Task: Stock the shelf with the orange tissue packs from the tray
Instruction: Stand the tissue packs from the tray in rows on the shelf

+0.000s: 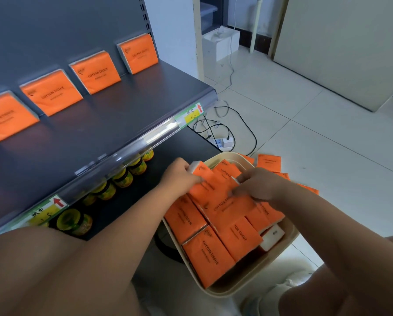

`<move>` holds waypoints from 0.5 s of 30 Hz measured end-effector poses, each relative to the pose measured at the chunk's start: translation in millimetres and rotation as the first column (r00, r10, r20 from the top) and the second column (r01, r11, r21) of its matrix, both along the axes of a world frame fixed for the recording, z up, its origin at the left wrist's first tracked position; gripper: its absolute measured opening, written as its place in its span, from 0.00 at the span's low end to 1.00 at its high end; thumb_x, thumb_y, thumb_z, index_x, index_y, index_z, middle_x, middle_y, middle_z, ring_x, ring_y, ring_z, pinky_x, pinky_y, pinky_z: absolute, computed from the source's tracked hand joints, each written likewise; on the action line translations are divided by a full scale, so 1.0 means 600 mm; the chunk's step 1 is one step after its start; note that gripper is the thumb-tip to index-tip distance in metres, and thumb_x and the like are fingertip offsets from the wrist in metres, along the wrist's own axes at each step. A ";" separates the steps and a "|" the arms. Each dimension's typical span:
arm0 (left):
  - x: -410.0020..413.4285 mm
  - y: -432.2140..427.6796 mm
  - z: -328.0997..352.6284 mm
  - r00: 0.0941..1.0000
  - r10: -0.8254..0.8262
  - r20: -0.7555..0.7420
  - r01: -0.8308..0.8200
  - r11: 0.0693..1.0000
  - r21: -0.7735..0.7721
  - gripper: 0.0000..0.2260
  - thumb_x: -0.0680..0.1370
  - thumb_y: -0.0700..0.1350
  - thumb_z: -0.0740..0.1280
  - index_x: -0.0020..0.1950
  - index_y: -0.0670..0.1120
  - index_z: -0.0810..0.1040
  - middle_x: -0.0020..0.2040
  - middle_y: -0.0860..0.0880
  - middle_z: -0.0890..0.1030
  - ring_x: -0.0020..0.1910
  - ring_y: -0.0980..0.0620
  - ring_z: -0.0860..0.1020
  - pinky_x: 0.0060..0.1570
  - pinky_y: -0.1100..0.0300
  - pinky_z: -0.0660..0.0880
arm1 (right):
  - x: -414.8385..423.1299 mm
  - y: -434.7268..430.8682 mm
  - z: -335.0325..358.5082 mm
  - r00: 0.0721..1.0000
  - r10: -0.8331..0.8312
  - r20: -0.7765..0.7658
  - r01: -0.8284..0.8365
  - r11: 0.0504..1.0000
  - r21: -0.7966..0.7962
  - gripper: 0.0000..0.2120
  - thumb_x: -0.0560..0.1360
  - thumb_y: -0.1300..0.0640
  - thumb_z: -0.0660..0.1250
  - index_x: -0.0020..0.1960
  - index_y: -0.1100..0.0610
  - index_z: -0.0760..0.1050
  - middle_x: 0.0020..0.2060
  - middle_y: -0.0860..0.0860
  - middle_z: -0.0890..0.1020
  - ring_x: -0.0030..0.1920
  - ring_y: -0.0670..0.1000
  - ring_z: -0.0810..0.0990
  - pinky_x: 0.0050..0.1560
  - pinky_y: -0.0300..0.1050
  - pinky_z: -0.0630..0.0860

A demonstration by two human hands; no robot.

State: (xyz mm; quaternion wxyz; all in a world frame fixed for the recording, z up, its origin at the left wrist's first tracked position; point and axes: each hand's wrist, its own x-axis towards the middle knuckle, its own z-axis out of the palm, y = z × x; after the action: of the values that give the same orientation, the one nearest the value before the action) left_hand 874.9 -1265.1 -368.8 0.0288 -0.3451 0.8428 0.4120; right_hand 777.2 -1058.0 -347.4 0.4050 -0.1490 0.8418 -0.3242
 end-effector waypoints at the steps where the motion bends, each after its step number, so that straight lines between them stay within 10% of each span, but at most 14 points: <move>1: 0.006 -0.009 0.011 0.998 0.046 -0.046 -0.044 0.998 0.051 0.18 0.71 0.48 0.80 0.55 0.48 0.76 0.49 0.49 0.81 0.46 0.52 0.81 0.41 0.55 0.77 | 0.002 -0.005 0.003 0.998 -0.026 0.060 0.030 0.998 -0.062 0.18 0.65 0.52 0.80 0.52 0.57 0.84 0.48 0.56 0.87 0.50 0.58 0.87 0.57 0.58 0.83; 10: 0.138 -0.077 0.153 0.890 0.283 -0.357 -0.187 0.941 0.281 0.13 0.77 0.35 0.73 0.59 0.45 0.79 0.50 0.50 0.86 0.40 0.58 0.85 0.38 0.64 0.80 | 0.080 -0.067 0.086 0.959 0.015 0.284 0.142 0.840 -0.523 0.14 0.72 0.61 0.77 0.57 0.57 0.83 0.51 0.55 0.87 0.54 0.57 0.86 0.58 0.53 0.81; 15: 0.244 -0.134 0.209 0.843 0.358 -0.402 -0.244 0.920 0.308 0.13 0.76 0.36 0.74 0.60 0.44 0.79 0.52 0.49 0.87 0.50 0.48 0.86 0.51 0.50 0.83 | 0.165 -0.141 0.125 0.970 0.048 0.240 0.127 0.739 -0.662 0.12 0.73 0.64 0.75 0.57 0.59 0.82 0.51 0.56 0.87 0.53 0.57 0.86 0.55 0.53 0.82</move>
State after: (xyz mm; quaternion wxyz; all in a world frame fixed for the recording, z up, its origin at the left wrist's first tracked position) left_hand 1021.1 -1345.5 -243.1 -0.1905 -0.3626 0.7037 0.5806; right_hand 876.3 -1142.8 -272.2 0.4159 -0.2268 0.6152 -0.6302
